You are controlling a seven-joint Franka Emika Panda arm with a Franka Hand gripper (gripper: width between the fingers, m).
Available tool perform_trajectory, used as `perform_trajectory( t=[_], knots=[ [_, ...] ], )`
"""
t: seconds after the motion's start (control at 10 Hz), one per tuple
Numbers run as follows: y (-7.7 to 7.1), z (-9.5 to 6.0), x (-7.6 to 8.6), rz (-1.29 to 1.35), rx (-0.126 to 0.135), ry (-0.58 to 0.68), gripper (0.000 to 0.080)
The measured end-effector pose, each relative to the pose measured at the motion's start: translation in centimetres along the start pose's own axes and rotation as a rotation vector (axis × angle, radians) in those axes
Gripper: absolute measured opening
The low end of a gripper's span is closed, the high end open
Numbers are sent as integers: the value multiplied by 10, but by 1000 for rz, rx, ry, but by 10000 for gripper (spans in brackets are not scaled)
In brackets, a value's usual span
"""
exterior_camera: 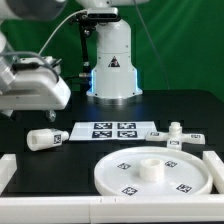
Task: Assemble round table
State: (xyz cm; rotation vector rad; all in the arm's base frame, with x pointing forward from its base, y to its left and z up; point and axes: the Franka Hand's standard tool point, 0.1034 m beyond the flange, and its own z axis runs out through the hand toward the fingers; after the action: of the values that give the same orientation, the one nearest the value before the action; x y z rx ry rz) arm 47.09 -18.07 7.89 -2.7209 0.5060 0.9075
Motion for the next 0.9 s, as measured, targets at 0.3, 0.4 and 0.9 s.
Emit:
perform_trajectory(
  t=[0.3,0.4,0.9],
  knots=[
    [-3,4,5,-12,-2,-102,649],
    [5,13,4,-3,8,-126,649],
    [13,31,6,35,42,-165,649]
  ],
)
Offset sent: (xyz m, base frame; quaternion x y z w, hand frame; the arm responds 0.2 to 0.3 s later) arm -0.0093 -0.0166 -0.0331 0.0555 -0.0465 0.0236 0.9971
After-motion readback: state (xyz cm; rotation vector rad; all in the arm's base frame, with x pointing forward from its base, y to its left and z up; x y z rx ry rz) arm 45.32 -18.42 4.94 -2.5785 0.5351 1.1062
